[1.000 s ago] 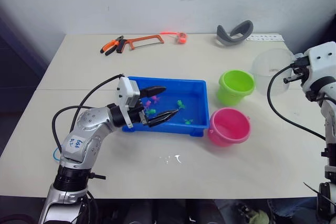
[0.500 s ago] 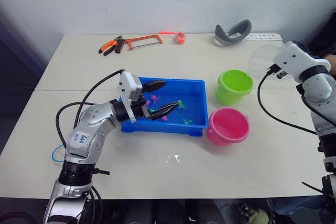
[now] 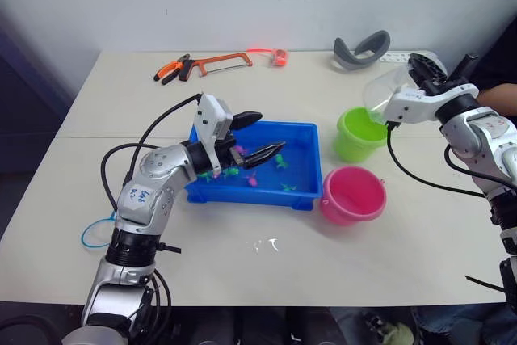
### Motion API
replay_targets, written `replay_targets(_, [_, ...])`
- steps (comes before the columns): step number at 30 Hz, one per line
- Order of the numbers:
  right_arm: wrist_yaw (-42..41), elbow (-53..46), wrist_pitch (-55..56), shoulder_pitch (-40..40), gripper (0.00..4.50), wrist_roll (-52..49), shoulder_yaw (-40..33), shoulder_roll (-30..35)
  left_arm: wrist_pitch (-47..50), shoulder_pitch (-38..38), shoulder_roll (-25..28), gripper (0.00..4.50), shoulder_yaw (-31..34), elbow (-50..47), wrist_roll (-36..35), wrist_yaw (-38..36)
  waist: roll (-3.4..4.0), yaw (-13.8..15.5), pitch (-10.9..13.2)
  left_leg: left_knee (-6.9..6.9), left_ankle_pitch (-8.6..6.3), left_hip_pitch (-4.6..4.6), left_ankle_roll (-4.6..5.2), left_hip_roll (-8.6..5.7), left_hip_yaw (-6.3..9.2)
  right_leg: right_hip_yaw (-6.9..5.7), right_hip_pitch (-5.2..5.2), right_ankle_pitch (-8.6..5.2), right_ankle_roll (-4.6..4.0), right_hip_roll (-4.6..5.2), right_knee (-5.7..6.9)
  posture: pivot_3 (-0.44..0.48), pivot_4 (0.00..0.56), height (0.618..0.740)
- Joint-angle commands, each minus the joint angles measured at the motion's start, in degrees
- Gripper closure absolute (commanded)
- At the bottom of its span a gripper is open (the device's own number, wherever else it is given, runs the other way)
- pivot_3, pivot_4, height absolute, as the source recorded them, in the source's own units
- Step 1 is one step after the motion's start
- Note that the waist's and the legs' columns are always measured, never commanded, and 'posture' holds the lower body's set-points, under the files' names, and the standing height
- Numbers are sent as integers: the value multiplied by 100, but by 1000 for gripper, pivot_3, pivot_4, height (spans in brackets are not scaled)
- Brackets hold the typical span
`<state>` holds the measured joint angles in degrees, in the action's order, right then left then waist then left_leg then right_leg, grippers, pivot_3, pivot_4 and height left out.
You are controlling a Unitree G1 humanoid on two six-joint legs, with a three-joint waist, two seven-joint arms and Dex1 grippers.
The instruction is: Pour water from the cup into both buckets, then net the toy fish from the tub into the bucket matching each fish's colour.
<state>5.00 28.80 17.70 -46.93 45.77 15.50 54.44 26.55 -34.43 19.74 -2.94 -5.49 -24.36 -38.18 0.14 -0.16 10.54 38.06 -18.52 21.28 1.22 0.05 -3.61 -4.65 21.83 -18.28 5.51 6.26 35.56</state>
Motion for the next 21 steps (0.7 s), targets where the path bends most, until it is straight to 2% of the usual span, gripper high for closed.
replay_targets(1, [404,92,128,-245,4454,362,-3,189,-59,-209,-98,0,-31,29,85,52,0,3,0,0,0,0,0,0,0,0,0,0,0,0,0,0,150,740])
replay_targets(14, [1732,504,453,-416,4454,1277,227,395,-57,-150,-224,0,-40,26,100,49,-1,-1,1,-1,2,3,-4,0,-3,2,7,0,0,-2,4,0,150,740])
replay_targets(19, [1683,614,576,-383,4454,1113,143,343,-33,-121,-211,0,-32,-6,89,40,-1,-2,1,-1,3,3,-4,0,-3,3,7,0,0,-4,5,0,150,740])
replay_targets(21, [1328,755,661,-291,4454,588,-61,205,-27,-104,-202,0,-19,-24,79,37,-1,-3,1,-1,3,3,-4,0,-3,3,7,0,0,-4,5,0,150,740])
